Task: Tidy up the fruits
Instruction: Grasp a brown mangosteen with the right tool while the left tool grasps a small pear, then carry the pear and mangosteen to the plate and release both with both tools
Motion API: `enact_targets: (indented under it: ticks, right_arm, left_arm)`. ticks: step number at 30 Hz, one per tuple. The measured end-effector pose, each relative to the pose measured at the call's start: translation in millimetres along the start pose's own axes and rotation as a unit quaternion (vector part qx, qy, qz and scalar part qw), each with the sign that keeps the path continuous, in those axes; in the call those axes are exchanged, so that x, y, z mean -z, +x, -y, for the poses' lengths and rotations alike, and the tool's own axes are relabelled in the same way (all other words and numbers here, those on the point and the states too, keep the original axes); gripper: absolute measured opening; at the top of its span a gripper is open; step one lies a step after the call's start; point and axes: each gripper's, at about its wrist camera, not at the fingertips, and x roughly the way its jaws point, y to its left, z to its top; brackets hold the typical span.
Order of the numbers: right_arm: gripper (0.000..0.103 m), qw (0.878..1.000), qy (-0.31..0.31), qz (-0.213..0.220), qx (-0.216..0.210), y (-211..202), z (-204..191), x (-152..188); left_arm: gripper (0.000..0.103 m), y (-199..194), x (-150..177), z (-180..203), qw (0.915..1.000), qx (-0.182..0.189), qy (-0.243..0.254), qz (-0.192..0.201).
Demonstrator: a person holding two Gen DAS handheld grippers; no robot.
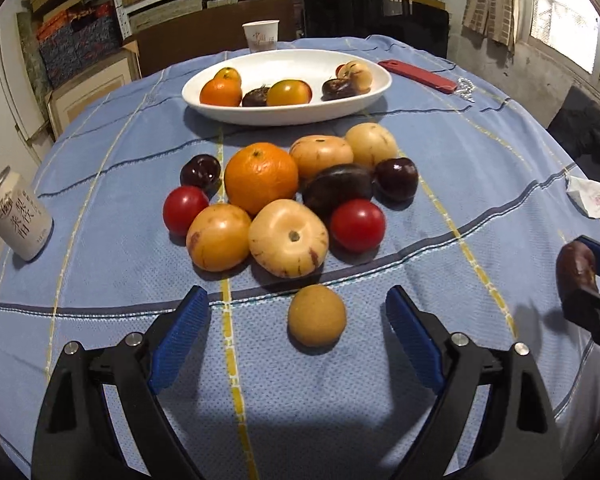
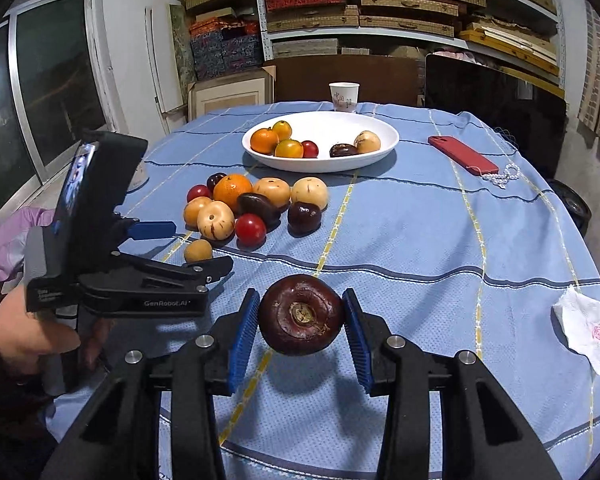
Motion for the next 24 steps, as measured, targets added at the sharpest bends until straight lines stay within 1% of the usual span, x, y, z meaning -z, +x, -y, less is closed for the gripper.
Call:
enact_targets:
  ticks: [1,2,3,5,10,14,16,21,24]
  right_arm:
    - [0.043,1.0,0.0,0.001,-0.002,-1,0,1]
    - [0.043,1.0,-0.001,0.001,-0.004,-1,0,1]
    - [0.043,1.0,0.0,0.001,-0.006,-1,0,1]
    - [0.043,1.0,0.001,0.002,-0.009,-1,-1,1]
    - [0.043,1.0,0.0,0.004,-0.007,-1,-1,-1]
    - [0.043,1.0,0.0,0.009,-0.007,-4,-1,-6]
    - [0.043,1.0,-0.003,0.019,-0.004,-9,-1,-12]
    - [0.043,0.998,-0.014,0.059,0.011,-26,0,-37]
    - [0.043,0.996,-0.019,0.08,0.016,-31,4,-56]
  left_arm:
    - [0.067,2,0,-2,1.0,-0.001,-0.003,-0.004]
    - [0.055,3,-1,-5,0.9999,0.009,-0.009,-0.007]
    - [0.041,2,-1,-6,0.9999,0.007,-0.013,-0.006]
    - [0.025,0,0,-7,0.9998,0.015,-0.013,-0.005]
    - [0.025,-13,7,-9,0.9989,0.042,-0.02,0.008]
    - [0.025,-39,6,-15,0.9973,0.05,-0.029,0.044]
    - [0.025,-53,4,-19,0.9961,0.052,-0.035,0.061]
    - [0.025,-89,-16,-32,0.9923,0.046,-0.043,0.107]
    - [0.025,-97,-39,-41,0.9907,0.052,-0.054,0.114]
